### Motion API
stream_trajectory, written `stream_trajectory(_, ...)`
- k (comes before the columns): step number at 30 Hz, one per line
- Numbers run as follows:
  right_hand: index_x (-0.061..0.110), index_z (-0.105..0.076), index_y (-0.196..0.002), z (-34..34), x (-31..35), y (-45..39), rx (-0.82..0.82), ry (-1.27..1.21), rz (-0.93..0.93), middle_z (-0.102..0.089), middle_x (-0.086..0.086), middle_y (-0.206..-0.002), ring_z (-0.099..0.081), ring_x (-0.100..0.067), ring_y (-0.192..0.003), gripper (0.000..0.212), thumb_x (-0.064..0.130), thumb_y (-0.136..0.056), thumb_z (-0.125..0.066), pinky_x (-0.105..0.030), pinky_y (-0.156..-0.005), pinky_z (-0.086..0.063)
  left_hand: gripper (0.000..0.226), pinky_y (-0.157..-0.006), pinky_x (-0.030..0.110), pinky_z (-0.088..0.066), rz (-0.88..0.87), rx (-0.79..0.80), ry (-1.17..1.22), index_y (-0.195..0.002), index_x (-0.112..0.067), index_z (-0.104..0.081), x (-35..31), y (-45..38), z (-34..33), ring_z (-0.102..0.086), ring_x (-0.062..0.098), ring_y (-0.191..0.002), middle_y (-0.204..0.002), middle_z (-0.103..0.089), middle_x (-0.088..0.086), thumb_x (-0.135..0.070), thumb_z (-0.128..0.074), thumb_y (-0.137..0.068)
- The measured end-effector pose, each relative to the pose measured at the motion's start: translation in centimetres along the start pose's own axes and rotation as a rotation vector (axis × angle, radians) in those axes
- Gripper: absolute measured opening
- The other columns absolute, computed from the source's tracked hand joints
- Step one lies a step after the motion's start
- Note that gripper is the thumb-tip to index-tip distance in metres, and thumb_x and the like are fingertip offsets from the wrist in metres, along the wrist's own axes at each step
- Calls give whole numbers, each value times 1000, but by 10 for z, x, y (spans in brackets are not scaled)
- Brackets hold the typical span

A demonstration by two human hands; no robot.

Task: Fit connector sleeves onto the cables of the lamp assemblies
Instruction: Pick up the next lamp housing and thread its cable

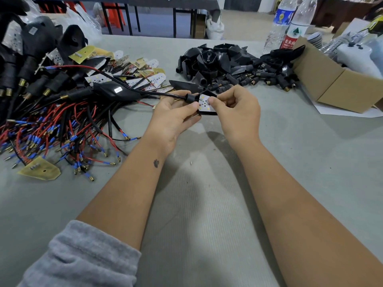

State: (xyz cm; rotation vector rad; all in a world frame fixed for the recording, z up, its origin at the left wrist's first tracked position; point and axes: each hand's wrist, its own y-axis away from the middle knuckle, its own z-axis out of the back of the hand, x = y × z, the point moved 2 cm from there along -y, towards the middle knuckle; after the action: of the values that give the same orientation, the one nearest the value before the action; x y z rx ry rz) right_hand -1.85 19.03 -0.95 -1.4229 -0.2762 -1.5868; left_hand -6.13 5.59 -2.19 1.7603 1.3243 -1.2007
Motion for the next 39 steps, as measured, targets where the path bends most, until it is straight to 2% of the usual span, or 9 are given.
stream_trajectory(3,25,-53,-78,2,1,0,-84,73,85,-53,11,-83,-48,-8,-78,24,29,-77,-77,-25,-69,-40,22,-71,29,-59,15,6,28,-97,-18,-59,-2,0,0,-64,9,-63,-77,-64,-3,2,-63,-89)
stream_trajectory(6,26,-51,-88,2,-2,-1,6,13,14,-57,9,-89,-52,-8,-80,25,32,-82,-75,-21,-70,-43,21,-72,29,-58,27,4,41,-97,-22,-60,-2,0,1,-63,13,-73,-81,-66,-6,-2,-63,-91)
stream_trajectory(11,-1,-58,-80,-7,-6,-1,242,-53,-82,-68,-12,-71,-58,-7,-49,36,32,-91,-66,-21,-50,-45,12,-72,26,-57,26,-35,93,-96,-20,-61,-4,-2,3,-68,12,-75,-84,-72,-4,-10,-56,-97)
stream_trajectory(16,17,-47,-59,-7,-6,1,282,-25,-55,-50,10,-45,-51,-11,-46,41,38,-86,-70,-32,-54,-45,10,-68,24,-56,-14,-10,86,-103,-20,-62,-7,1,0,-67,10,-79,-90,-72,-3,-15,-54,-99)
stream_trajectory(21,18,-44,-53,-10,-3,6,331,12,-6,-44,10,-41,-50,-12,-49,44,37,-87,-64,-35,-53,-42,42,-68,33,-58,-23,77,-167,-130,-22,-53,-5,4,0,-66,13,-87,-103,-69,0,-4,-61,-93)
stream_trajectory(27,21,-46,-52,-9,2,9,361,-183,-79,-44,2,-52,-44,-12,-48,46,35,-95,-53,-26,-48,-38,17,-67,28,-57,-31,153,-152,-111,-15,-62,-4,6,-4,-70,11,-80,-91,-73,-3,-8,-53,-99)
stream_trajectory(33,5,-57,-71,-4,3,4,215,-243,-172,-52,1,-54,-46,-11,-49,49,39,-101,-40,-19,-48,-37,19,-67,33,-59,-33,125,-283,-98,-21,-65,-1,5,-2,-68,9,-76,-84,-72,-6,-5,-53,-98)
stream_trajectory(36,9,-65,-82,-3,2,0,165,-216,-206,-59,4,-66,-52,-9,-61,36,35,-100,-47,-21,-59,-41,35,-85,32,-52,-85,126,-484,-118,-31,-62,1,5,-4,-62,6,-81,-92,-67,-9,-7,-62,-93)
stream_trajectory(39,11,-67,-82,-3,2,-1,209,-208,-218,-63,-1,-76,-59,-14,-74,28,29,-98,-52,-33,-71,-47,91,-75,9,-47,-55,192,-579,-155,-22,-17,2,7,-6,-62,1,-75,-87,-72,-13,-9,-73,-85)
